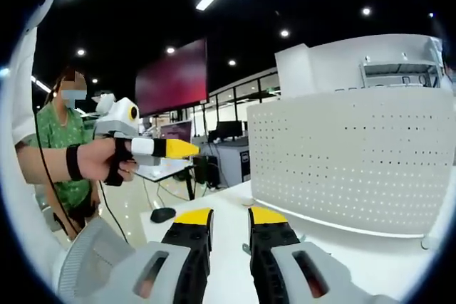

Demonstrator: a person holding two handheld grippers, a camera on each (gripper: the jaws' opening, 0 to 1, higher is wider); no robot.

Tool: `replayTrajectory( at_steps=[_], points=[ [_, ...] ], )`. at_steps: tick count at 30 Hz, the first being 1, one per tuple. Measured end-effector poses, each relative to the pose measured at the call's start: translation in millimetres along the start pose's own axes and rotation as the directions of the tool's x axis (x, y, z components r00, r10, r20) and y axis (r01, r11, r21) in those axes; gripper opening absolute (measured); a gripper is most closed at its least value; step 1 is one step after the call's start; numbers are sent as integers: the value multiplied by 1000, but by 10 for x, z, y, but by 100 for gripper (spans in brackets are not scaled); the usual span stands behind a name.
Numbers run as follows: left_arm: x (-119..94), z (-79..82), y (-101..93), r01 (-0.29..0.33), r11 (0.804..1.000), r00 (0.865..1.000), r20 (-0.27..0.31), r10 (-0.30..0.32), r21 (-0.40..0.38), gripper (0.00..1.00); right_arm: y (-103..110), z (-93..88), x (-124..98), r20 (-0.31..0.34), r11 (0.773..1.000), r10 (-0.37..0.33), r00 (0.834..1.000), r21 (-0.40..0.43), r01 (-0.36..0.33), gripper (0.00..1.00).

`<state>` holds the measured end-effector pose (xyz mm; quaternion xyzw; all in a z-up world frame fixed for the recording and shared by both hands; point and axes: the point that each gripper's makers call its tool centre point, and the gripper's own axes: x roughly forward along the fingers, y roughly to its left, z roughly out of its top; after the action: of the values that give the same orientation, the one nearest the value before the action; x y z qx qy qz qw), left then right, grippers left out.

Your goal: Insert the hook assembly into the mounting plate slot until the hook locks in place.

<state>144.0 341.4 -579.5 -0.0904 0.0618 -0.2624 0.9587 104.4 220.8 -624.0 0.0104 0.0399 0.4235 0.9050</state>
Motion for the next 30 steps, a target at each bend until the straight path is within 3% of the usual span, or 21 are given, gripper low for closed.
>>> replayTrajectory(
  at_steps=[9,15,30],
  points=[
    [107,22,183,-91,995,996,11,91,30,2,-39,-69,-7,-21,1000,-29,999,-8,29,27],
    [244,52,256,-132,991,991,24,131,31,2,-88,-86,-53,-29,999,-45,999,-7,45,28],
    [565,69,417,-155,985,988,2,155,82,2,-225,-118,-117,-32,997,-79,996,-5,79,29]
  ],
)
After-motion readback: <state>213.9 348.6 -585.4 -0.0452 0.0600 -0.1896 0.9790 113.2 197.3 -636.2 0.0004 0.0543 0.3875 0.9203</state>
